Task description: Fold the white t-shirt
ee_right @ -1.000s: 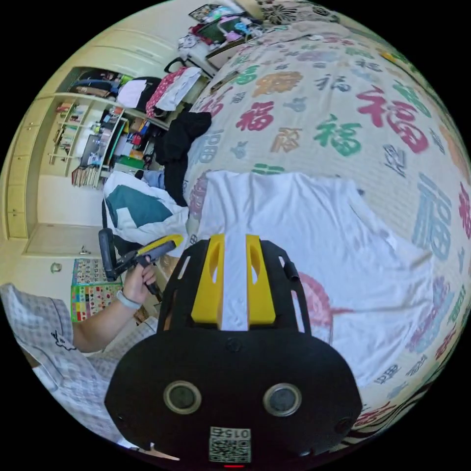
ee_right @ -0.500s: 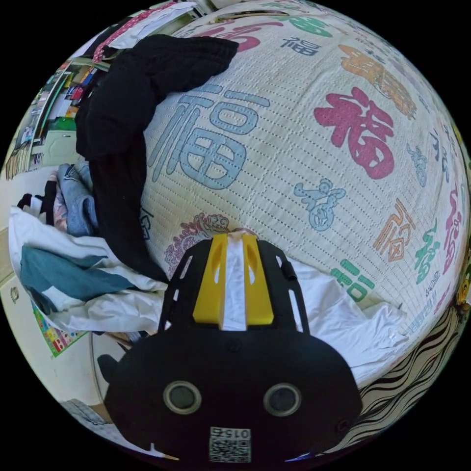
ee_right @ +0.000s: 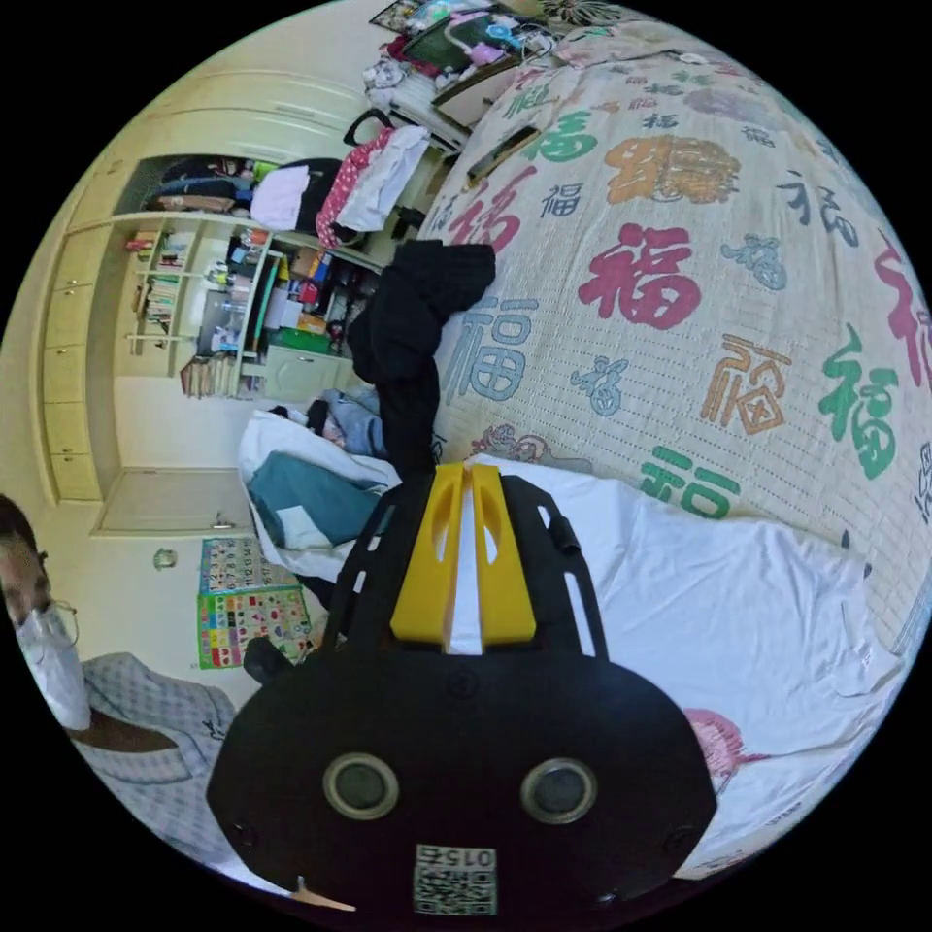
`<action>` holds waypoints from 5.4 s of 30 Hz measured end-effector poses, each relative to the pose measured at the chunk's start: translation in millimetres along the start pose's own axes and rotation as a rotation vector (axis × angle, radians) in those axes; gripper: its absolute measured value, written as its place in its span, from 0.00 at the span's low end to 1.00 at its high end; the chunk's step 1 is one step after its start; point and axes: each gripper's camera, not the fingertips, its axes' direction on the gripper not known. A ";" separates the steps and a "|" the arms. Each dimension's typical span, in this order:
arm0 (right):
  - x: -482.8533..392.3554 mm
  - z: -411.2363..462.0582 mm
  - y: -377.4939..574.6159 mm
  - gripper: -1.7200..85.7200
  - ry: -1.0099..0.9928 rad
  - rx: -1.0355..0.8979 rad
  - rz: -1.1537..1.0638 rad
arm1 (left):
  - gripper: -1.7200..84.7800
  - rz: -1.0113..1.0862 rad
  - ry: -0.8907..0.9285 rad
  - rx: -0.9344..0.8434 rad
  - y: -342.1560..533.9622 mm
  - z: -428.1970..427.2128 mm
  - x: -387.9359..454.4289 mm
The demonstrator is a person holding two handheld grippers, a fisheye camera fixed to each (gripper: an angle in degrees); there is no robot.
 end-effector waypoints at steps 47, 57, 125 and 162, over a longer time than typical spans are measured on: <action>196.5 -235.3 118.6 0.15 0.568 -0.085 0.257 | 0.14 0.801 0.161 -0.507 -287.9 223.6 298.1; 167.2 -266.7 133.2 0.01 0.581 -0.136 0.166 | 0.02 0.914 0.087 -0.551 -309.5 221.6 335.7; 205.2 -394.2 568.3 0.07 0.232 -0.147 0.758 | 0.01 0.219 -0.029 -0.657 -169.3 123.5 104.5; 158.4 -482.8 414.7 0.11 0.349 0.140 0.533 | 0.12 0.721 -0.151 -0.401 -309.8 128.7 274.2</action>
